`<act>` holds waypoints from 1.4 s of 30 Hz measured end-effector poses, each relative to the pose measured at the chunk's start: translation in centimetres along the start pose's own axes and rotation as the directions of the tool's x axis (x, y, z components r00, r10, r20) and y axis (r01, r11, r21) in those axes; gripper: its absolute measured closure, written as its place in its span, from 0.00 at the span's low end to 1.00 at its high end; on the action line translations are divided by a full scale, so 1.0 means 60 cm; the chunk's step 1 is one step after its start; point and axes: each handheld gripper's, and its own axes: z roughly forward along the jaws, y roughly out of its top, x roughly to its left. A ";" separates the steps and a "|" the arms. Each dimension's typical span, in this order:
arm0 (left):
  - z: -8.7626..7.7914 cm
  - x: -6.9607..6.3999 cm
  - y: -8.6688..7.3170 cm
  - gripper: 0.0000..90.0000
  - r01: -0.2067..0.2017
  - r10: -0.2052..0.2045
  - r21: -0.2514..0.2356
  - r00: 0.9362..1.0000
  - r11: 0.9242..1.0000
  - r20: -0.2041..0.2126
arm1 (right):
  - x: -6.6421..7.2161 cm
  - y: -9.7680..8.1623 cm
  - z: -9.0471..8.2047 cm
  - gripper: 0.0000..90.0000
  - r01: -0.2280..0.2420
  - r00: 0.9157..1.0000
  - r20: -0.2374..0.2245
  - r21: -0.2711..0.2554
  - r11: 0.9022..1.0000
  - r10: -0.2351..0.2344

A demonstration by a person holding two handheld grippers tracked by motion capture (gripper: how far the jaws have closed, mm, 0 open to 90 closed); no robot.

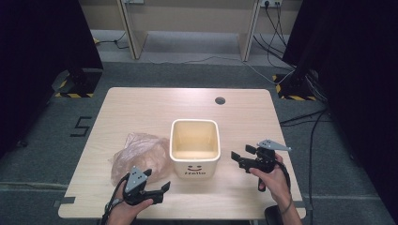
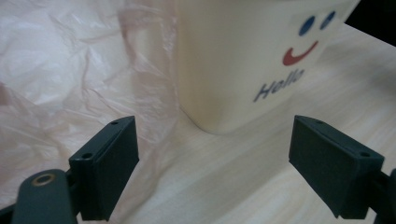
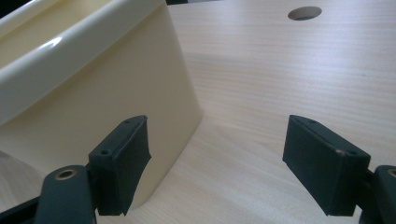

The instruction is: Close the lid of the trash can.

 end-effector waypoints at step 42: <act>0.032 0.015 -0.070 0.18 -0.084 0.089 0.189 0.996 0.978 -0.022 | 0.018 -0.085 0.016 0.19 0.109 0.994 -0.004 0.191 0.975 -0.110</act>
